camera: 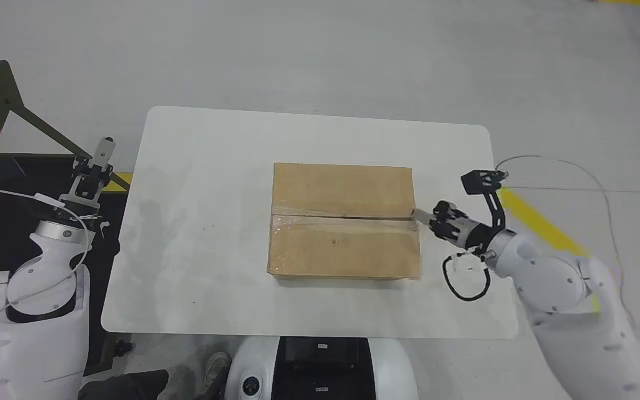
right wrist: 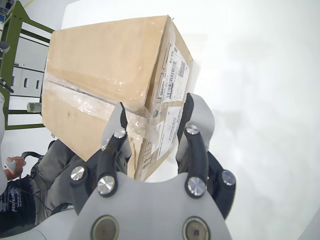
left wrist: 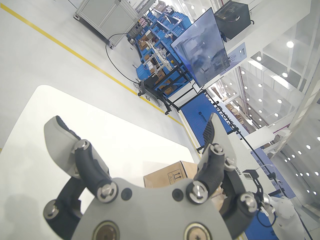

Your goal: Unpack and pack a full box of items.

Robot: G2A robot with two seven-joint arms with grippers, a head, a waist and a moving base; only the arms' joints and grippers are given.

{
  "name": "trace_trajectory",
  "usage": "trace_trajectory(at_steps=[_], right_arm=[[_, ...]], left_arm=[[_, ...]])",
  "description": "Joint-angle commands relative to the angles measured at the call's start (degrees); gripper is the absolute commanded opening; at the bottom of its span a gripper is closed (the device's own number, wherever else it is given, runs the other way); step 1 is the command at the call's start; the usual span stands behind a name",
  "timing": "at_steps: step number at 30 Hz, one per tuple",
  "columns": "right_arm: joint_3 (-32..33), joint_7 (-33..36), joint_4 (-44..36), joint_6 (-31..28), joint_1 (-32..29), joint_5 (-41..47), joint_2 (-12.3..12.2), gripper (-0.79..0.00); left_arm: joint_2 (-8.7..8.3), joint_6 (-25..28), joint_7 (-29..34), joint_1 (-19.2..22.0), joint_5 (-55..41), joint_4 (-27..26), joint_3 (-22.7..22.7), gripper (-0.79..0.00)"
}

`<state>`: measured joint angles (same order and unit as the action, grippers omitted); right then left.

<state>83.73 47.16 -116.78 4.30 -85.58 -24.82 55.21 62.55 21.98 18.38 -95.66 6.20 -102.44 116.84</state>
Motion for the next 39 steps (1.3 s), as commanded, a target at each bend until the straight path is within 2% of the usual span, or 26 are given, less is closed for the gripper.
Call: trace_trajectory(at_steps=[1, 3, 4, 5, 6, 11, 17, 27, 39], right_arm=[[1.54, -0.90, -0.88, -0.31, -1.11, 1.05, -0.05, -0.403], [2.81, -2.01, -1.74, -0.88, -2.21, 2.31, -0.05, -0.462], [3.40, -2.61, -2.07, -1.22, -2.69, 2.99, -0.04, -0.529], [3.84, -3.03, -2.38, -1.72, -3.12, 3.78, -0.03, -0.680], [4.21, -3.25, -2.61, -2.31, -3.46, 4.55, -0.02, -0.785], [3.60, -0.19, -2.74, -5.77, -3.73, 10.28, 0.02, -0.785], [-0.55, 2.81, -2.03, -4.86, -1.36, 12.34, 0.25, -0.785], [-9.07, 1.46, -0.01, -4.22, 4.69, 20.25, 1.57, -0.785], [-23.91, 2.44, 4.69, 0.59, 18.43, 22.17, 4.40, -0.785]], left_arm=[[0.00, 0.00, 0.00, 0.00, 0.00, 0.00, 0.00, 0.000], [0.00, 0.00, 0.00, 0.00, 0.00, 0.00, 0.00, 0.000], [0.00, 0.00, 0.00, 0.00, 0.00, 0.00, 0.00, 0.000], [0.00, 0.00, 0.00, 0.00, 0.00, 0.00, 0.00, 0.000], [0.00, 0.00, 0.00, 0.00, 0.00, 0.00, 0.00, 0.000], [0.00, 0.00, 0.00, 0.00, 0.00, 0.00, 0.00, 0.000], [0.00, 0.00, 0.00, 0.00, 0.00, 0.00, 0.00, 0.000], [0.00, 0.00, 0.00, 0.00, 0.00, 0.00, 0.00, 0.000], [0.00, 0.00, 0.00, 0.00, 0.00, 0.00, 0.00, 0.000]])
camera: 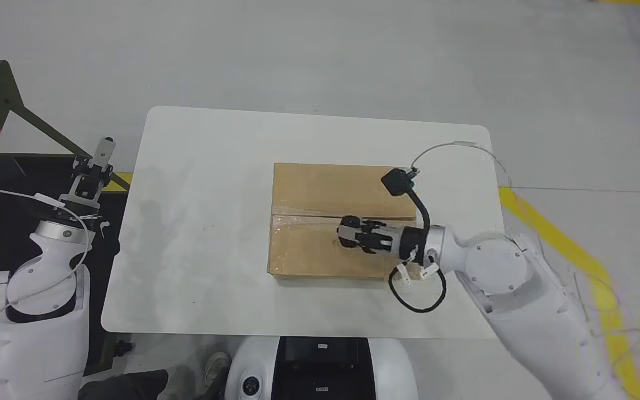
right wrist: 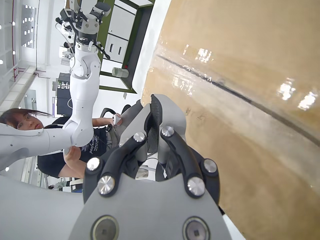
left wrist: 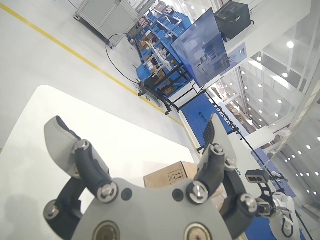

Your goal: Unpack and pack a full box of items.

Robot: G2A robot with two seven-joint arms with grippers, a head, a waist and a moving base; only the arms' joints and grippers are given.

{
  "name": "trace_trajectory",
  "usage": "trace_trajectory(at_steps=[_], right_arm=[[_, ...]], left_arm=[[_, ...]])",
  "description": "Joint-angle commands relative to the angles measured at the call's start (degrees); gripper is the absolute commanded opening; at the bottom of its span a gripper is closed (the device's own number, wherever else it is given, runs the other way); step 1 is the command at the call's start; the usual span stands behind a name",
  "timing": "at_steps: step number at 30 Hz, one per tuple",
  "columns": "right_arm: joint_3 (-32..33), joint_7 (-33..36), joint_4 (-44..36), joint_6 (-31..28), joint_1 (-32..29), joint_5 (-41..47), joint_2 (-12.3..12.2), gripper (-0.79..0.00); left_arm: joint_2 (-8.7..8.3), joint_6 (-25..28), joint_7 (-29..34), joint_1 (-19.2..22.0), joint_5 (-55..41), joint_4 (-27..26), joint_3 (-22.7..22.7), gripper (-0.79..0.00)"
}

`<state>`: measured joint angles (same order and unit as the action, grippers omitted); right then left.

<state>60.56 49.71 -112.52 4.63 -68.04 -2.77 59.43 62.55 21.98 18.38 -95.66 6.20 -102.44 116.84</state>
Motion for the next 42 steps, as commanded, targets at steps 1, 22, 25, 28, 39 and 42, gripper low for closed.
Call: trace_trajectory(at_steps=[1, 22, 25, 28, 39, 42], right_arm=[[-1.64, -0.28, 0.99, 0.59, 1.90, 0.45, 0.45, -0.785], [-3.20, -0.61, 1.72, 1.03, 3.47, 0.94, 0.91, -0.785], [-3.88, -1.34, 1.71, 1.26, 3.39, 0.95, 1.08, -0.785], [-6.10, -1.70, 2.36, 3.63, 5.74, 2.77, 1.90, -0.785], [-20.74, -5.87, 10.68, 14.49, 19.28, 11.80, 8.44, -0.785], [-23.67, -7.61, 12.86, 15.63, 21.58, 13.87, 10.18, -0.785]], left_arm=[[0.00, 0.00, 0.00, 0.00, 0.00, 0.00, 0.00, 0.000], [0.00, 0.00, 0.00, 0.00, 0.00, 0.00, 0.00, 0.000], [0.00, 0.00, 0.00, 0.00, 0.00, 0.00, 0.00, 0.000], [0.00, 0.00, 0.00, 0.00, 0.00, 0.00, 0.00, 0.000], [0.00, 0.00, 0.00, 0.00, 0.00, 0.00, 0.00, 0.000], [0.00, 0.00, 0.00, 0.00, 0.00, 0.00, 0.00, 0.000]])
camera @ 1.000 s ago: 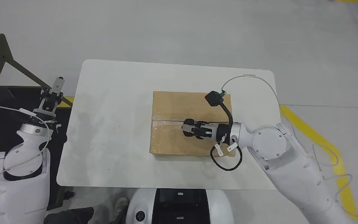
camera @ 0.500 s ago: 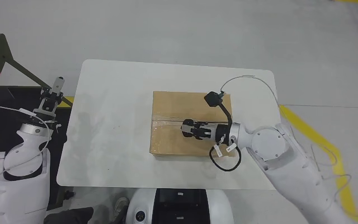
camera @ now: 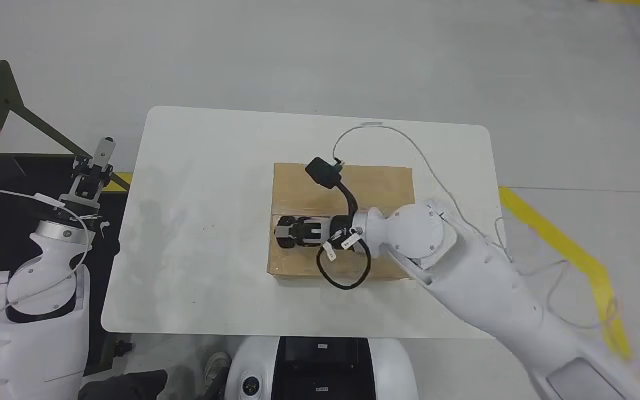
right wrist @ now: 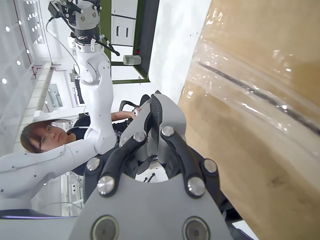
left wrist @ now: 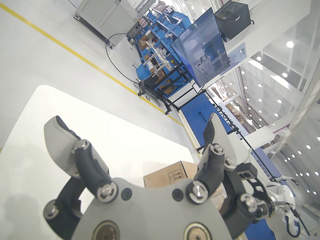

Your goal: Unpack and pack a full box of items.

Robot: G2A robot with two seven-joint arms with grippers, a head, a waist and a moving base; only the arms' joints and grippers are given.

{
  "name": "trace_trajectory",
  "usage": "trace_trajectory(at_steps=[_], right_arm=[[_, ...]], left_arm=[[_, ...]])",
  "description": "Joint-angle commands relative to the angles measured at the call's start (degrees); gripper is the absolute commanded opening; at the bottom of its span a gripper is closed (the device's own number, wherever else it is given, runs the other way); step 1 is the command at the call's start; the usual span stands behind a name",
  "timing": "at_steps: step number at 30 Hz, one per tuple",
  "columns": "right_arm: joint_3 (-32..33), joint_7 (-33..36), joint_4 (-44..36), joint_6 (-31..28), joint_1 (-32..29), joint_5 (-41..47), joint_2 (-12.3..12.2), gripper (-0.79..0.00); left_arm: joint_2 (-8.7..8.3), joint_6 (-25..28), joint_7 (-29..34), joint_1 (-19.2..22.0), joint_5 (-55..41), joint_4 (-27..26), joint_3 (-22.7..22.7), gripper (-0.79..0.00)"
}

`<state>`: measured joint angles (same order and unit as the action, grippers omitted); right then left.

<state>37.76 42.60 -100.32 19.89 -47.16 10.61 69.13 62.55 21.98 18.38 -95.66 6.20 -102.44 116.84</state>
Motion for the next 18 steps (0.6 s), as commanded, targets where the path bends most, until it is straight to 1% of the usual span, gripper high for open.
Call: trace_trajectory(at_steps=[1, 5, 9, 13, 18], right_arm=[[-2.02, -1.16, 1.41, 0.86, 1.48, 1.11, 1.16, -0.785], [-5.67, -3.08, 5.60, 2.48, 4.70, 3.47, 3.83, -0.785], [-6.77, -6.01, 9.31, 4.57, 6.84, 5.37, 5.80, -0.785], [-6.61, -7.45, 11.49, 6.81, 8.10, 6.34, 6.91, -0.785], [-6.43, -7.09, 12.10, 10.25, 8.90, 5.40, 7.44, -0.785]], left_arm=[[0.00, 0.00, 0.00, 0.00, 0.00, 0.00, 0.00, 0.000], [0.00, 0.00, 0.00, 0.00, 0.00, 0.00, 0.00, 0.000], [0.00, 0.00, 0.00, 0.00, 0.00, 0.00, 0.00, 0.000], [0.00, 0.00, 0.00, 0.00, 0.00, 0.00, 0.00, 0.000], [0.00, 0.00, 0.00, 0.00, 0.00, 0.00, 0.00, 0.000]])
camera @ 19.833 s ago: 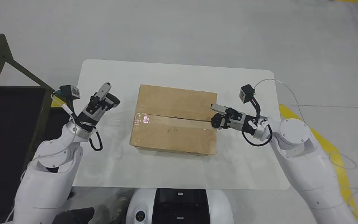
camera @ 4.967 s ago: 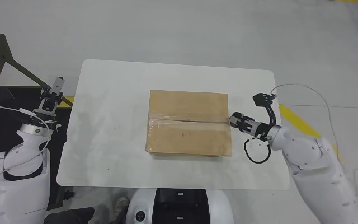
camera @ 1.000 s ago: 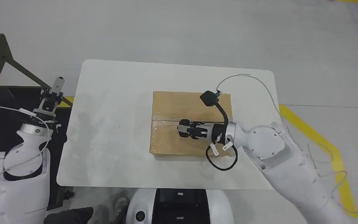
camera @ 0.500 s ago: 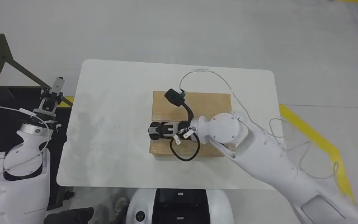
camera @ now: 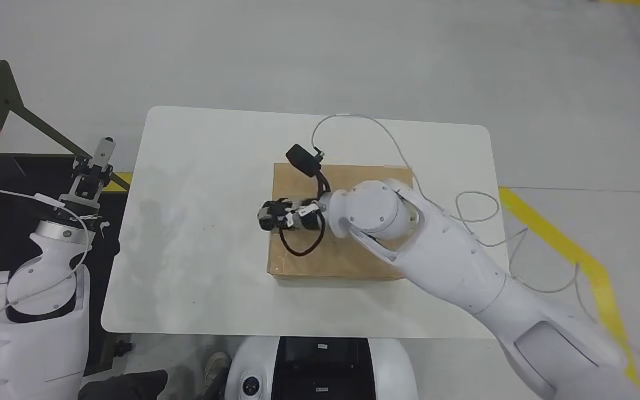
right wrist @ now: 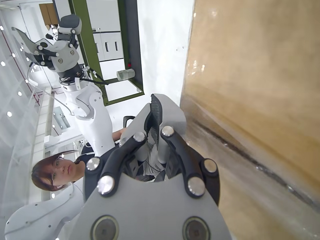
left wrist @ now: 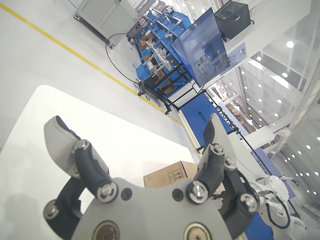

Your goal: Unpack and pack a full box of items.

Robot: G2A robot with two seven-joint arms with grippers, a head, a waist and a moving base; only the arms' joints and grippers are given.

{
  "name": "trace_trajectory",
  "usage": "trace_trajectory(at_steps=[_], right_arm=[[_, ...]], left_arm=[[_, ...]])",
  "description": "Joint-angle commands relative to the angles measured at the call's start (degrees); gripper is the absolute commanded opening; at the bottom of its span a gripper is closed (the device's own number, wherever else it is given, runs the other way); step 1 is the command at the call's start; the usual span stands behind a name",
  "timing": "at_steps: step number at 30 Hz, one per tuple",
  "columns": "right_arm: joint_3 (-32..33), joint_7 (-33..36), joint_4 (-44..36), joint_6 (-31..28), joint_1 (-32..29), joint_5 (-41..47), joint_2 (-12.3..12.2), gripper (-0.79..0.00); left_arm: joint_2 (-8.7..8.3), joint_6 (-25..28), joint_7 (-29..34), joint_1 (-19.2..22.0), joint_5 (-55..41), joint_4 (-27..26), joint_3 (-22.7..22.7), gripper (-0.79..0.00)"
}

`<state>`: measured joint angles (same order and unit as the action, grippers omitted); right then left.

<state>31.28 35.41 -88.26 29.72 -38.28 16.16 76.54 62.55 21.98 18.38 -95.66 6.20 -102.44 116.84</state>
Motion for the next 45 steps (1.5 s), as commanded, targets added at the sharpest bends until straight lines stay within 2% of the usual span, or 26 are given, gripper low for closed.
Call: trace_trajectory(at_steps=[1, 13, 32, 45], right_arm=[[0.20, 0.17, 0.16, 0.91, -0.02, -0.36, 0.05, -0.785], [4.92, 1.88, -1.10, 4.46, -3.79, -3.60, -1.68, -0.785], [16.34, 4.66, -10.26, 8.08, -15.15, -10.15, -6.67, -0.785], [24.61, 6.59, -13.66, 8.91, -22.73, -11.98, -9.46, -0.785]], left_arm=[[0.00, 0.00, 0.00, 0.00, 0.00, 0.00, 0.00, 0.000], [0.00, 0.00, 0.00, 0.00, 0.00, 0.00, 0.00, 0.000], [0.00, 0.00, 0.00, 0.00, 0.00, 0.00, 0.00, 0.000], [0.00, 0.00, 0.00, 0.00, 0.00, 0.00, 0.00, 0.000]])
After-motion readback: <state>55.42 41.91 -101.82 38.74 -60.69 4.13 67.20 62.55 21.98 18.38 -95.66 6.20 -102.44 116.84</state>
